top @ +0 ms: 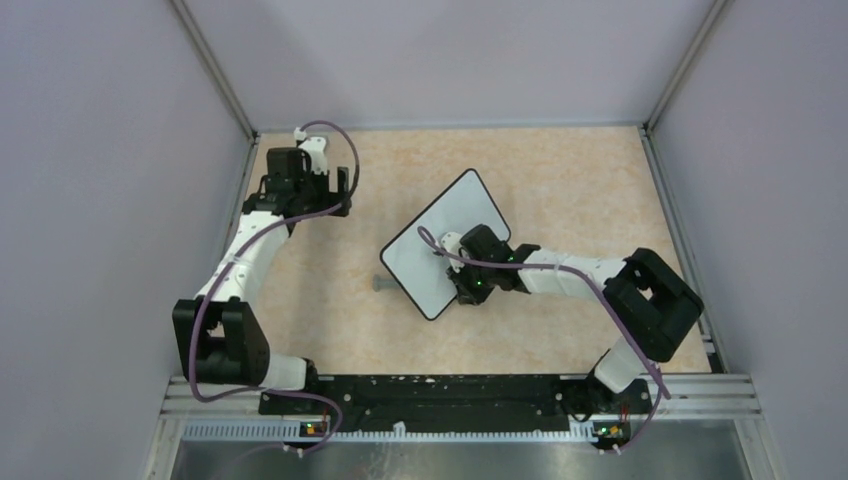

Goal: Write a sentence on the whiteboard
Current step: Move the whiteboard to the center of the board.

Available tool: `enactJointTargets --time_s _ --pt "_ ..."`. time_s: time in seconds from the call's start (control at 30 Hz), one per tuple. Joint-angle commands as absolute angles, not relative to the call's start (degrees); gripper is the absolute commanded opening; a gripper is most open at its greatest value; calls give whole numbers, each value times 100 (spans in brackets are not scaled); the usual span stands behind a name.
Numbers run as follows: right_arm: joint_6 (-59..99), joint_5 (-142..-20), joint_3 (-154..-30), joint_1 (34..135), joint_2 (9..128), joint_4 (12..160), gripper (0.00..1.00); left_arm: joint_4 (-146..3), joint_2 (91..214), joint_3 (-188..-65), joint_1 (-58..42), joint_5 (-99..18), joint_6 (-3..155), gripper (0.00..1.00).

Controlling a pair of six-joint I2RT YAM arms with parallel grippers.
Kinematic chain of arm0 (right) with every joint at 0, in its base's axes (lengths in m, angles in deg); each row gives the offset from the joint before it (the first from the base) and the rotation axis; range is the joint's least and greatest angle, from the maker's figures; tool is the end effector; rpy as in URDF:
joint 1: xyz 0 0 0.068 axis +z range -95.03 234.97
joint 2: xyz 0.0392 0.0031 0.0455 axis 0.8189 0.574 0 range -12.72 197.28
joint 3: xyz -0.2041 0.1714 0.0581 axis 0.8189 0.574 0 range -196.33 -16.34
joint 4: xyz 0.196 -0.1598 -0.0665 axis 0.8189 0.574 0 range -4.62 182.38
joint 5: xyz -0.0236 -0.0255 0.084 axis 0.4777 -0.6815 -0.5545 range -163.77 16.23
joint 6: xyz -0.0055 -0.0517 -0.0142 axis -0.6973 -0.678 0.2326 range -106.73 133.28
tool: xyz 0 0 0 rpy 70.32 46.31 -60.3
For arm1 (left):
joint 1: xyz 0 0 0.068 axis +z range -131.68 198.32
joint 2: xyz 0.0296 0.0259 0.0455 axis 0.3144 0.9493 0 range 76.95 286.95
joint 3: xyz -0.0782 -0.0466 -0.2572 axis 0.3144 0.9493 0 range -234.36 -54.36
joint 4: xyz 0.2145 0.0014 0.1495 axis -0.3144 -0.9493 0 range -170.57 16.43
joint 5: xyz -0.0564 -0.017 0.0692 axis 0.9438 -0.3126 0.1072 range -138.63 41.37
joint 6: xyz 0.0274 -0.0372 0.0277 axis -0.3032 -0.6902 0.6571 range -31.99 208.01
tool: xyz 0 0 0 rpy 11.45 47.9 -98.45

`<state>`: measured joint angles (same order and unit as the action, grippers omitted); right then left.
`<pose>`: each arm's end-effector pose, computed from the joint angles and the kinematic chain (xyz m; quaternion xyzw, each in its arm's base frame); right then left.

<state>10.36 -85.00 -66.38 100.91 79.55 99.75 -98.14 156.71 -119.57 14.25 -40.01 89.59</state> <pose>0.2122 0.2291 0.1662 -0.4198 0.8563 0.1921 0.2317 0.3087 -0.0274 0.3010 0.0767 0.8978 -0.0772 0.4267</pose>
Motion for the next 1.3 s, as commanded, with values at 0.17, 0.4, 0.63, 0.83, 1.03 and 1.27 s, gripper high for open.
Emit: enactJointTargets --time_s 0.17,0.4,0.63,0.83,1.03,1.27 --pt "945 -9372 -6540 10556 7663 10085 68 -9890 15837 -12199 1661 -3500 8819 99" --pt "328 -9132 -6780 10405 6955 10671 70 -9897 15818 -12166 1661 -3213 8823 99" --pt "-31 -8559 -6791 9077 6542 10965 63 -9805 15680 -12076 1661 -3181 8822 99" --pt "-165 -7796 -7081 8479 7128 10847 58 -9761 15649 -12049 1665 -3201 8818 99" --pt "-214 -7662 -7368 8477 7663 10703 57 -9789 15608 -12062 1661 -3247 8819 99" --pt "-242 -7835 -7576 8477 7986 10609 47 -9767 15563 -12002 1664 -3321 8818 99"
